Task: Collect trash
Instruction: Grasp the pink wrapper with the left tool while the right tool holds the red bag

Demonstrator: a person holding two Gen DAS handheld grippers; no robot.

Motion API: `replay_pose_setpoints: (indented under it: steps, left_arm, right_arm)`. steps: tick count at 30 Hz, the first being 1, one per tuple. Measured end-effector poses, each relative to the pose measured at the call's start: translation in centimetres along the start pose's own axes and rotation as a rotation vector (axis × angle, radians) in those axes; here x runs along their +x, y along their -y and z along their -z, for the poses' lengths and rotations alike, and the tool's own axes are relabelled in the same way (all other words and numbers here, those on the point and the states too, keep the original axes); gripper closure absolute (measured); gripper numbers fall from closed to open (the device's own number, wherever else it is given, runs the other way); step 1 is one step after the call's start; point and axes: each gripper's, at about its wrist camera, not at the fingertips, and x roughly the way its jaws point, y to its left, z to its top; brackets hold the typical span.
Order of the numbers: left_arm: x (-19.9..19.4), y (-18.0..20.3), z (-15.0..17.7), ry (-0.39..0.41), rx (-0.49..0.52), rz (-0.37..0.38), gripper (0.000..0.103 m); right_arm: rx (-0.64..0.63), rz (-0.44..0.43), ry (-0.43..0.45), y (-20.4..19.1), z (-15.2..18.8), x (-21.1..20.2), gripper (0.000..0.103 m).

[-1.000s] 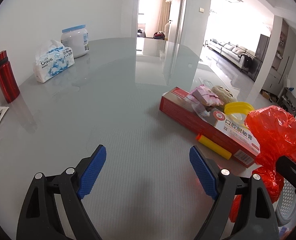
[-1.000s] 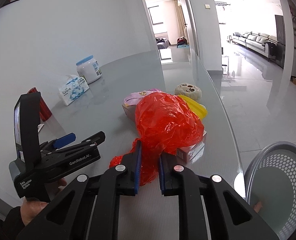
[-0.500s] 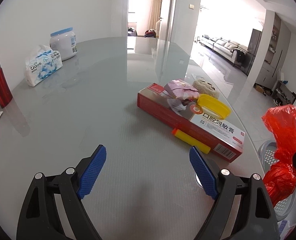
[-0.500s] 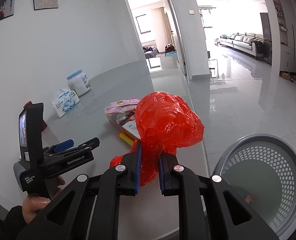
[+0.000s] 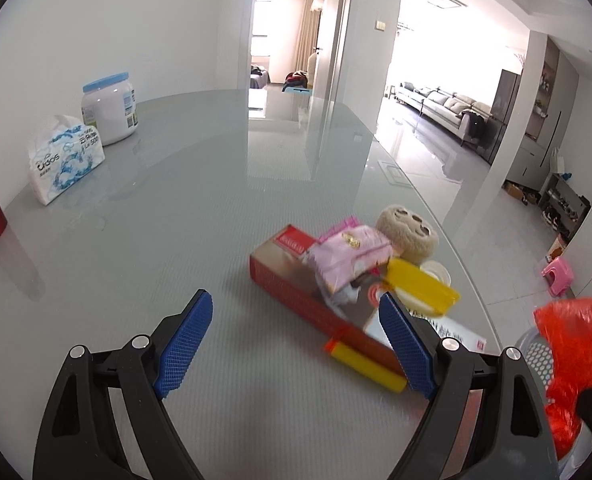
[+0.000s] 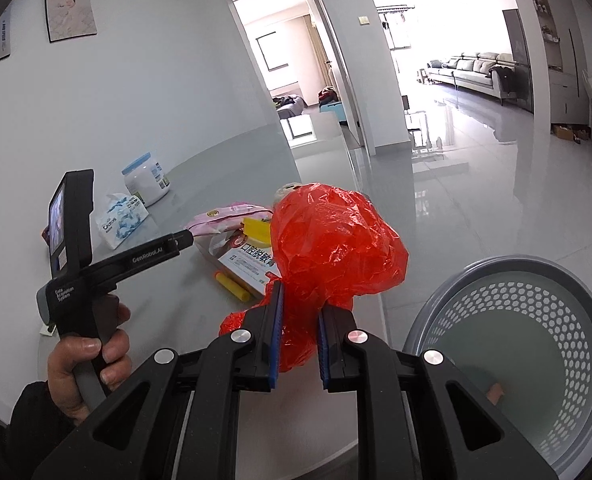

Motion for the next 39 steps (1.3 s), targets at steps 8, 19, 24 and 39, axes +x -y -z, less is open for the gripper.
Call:
replay_pose_setpoints:
  steps: [8,19,24,39]
  left_arm:
    - [3.5,0.5,-1.8,-0.035,0.005,0.006,0.025]
    - [3.9,1.1,-1.8,-0.046,0.026,0.076,0.089]
    - [2.6,0.9,-1.9,-0.02,0.022,0.09,0.094]
    - [-4.5,2.0,-0.1,0.074,0.06,0.113,0.094]
  right_arm:
    - [0.016,0.008,-0.016,0.6,-0.2,0.7,0.089]
    - [0.021,0.01,-0.023,0.7,-0.2,0.8,0.089]
    - [0.019,0.014,-0.015,0.6,-0.3,0.4,0.089]
    - [0.018,0.046,0.02,1.1,-0.1,-2.2,0.089]
